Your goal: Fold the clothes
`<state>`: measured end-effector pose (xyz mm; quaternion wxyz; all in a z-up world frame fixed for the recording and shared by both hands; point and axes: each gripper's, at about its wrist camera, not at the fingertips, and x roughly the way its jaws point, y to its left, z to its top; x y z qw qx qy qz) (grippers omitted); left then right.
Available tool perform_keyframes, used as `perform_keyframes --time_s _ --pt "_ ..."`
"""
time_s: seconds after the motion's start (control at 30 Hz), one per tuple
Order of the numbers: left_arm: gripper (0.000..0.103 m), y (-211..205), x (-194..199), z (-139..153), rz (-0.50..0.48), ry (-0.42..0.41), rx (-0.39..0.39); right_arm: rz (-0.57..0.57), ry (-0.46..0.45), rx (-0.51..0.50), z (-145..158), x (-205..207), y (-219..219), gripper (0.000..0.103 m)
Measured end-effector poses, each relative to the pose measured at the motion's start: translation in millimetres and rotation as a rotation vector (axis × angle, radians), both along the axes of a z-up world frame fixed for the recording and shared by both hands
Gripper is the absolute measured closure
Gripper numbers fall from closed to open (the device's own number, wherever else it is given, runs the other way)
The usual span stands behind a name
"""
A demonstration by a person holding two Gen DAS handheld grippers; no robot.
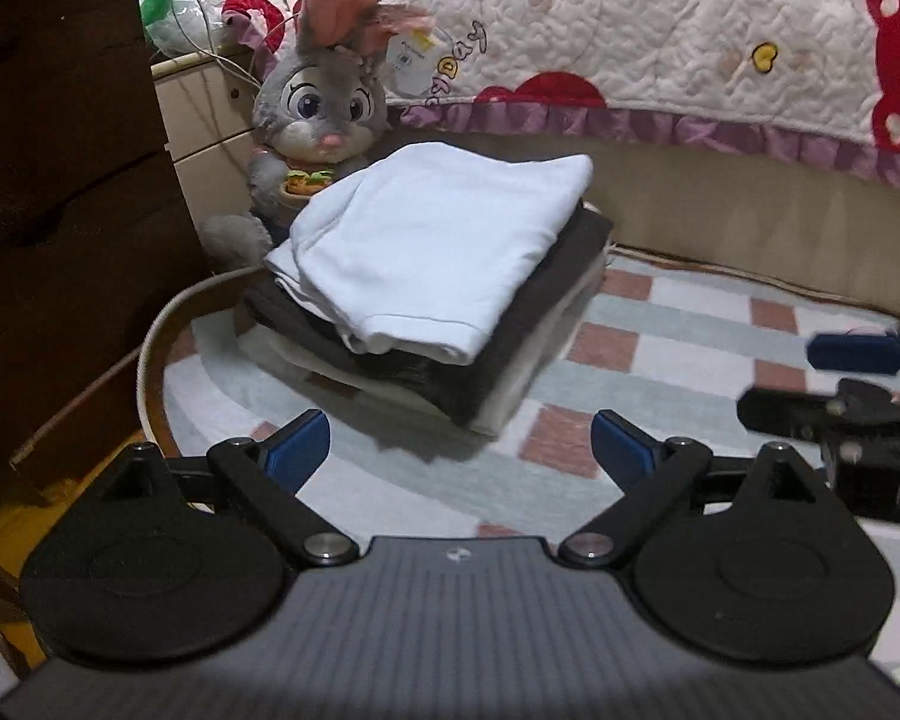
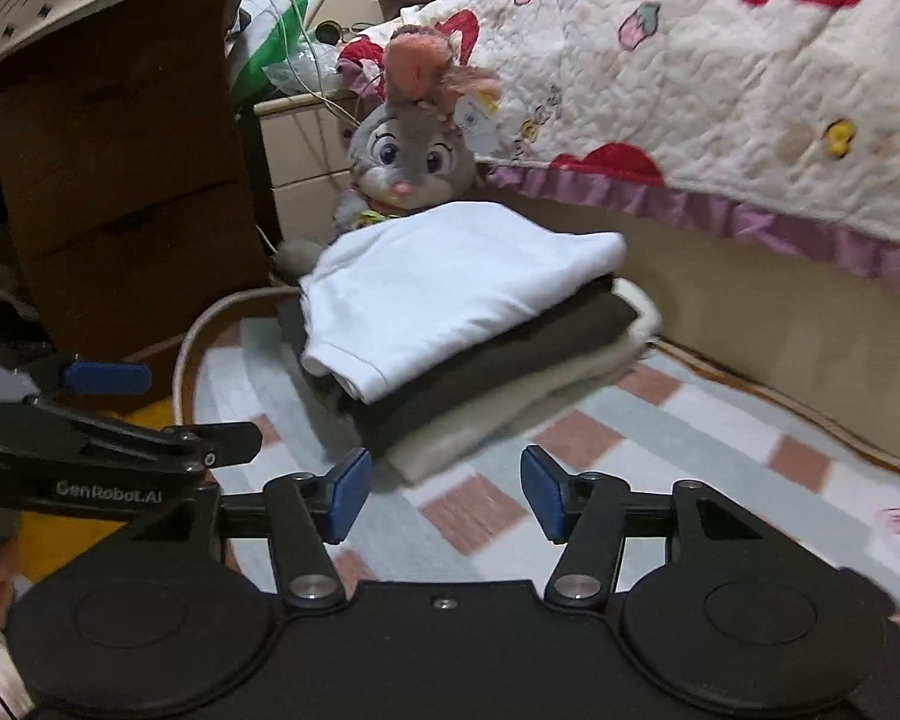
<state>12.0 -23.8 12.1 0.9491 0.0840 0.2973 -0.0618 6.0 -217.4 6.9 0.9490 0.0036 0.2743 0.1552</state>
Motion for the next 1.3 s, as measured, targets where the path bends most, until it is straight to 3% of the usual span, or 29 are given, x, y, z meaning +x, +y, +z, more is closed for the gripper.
perform_keyframes --time_s 0.4,0.57,0.7,1.0,1.3 --pt "0.006 -40.8 -32.1 0.3 -0.11 -0.005 0.048 -0.083 0.032 0.044 0.0 -44.9 -32.8 0.03" --pt "0.006 -43.9 -33.4 2.9 -0.081 -0.03 0.063 -0.055 0.027 0.053 2.8 -45.4 -31.7 0.029" --pt "0.005 -46.8 -32.8 2.2 -0.06 -0.036 0.094 -0.076 0.016 0.056 5.5 -48.0 -33.5 0.02" --pt "0.002 -51.4 -29.4 1.4 -0.023 0.008 0.083 -0.094 0.036 0.054 0.9 -49.2 -39.3 0.019" --pt "0.0 -58.3 -30.1 -1.3 -0.033 0.011 0.111 -0.114 0.145 0.255 -6.7 -40.2 -59.9 0.019"
